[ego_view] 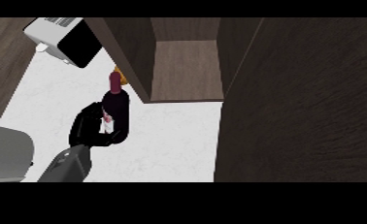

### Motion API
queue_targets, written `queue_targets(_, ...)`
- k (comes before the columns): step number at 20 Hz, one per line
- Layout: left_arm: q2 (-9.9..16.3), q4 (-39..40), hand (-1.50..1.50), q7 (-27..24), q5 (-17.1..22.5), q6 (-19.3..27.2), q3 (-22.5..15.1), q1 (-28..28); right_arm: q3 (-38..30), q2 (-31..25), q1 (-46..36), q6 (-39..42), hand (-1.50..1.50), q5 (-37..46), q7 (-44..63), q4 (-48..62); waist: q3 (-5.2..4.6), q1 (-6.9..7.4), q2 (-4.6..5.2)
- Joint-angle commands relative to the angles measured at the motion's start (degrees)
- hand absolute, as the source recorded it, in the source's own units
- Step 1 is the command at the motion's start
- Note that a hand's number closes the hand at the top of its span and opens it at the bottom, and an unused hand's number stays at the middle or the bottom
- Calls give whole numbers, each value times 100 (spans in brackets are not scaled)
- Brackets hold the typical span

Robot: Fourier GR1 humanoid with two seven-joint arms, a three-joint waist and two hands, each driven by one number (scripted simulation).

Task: Pick up the wine, place it into the cabinet and close the cabinet

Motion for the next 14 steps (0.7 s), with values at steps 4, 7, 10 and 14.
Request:
queue_targets(4, -55, -379, 150, -950, -584, 230, -554, 489, -86, -82, 313, 117, -150, -406, 82, -450, 9, 71, -25)
queue_targets(7, -222, -842, 150, -1195, -761, 652, -772, 885, 179, -34, 487, 67, -150, -190, 124, -757, 12, 104, -46)
queue_targets(10, -206, -1510, 150, -690, -880, 1300, -923, 790, 315, 214, 165, -70, -150, 195, -184, -24, 16, 152, -49)
queue_targets(14, -246, -2154, 150, -104, -1017, 1654, -1135, 961, -99, -118, 613, 192, -150, -335, -118, -544, 19, 135, -54)
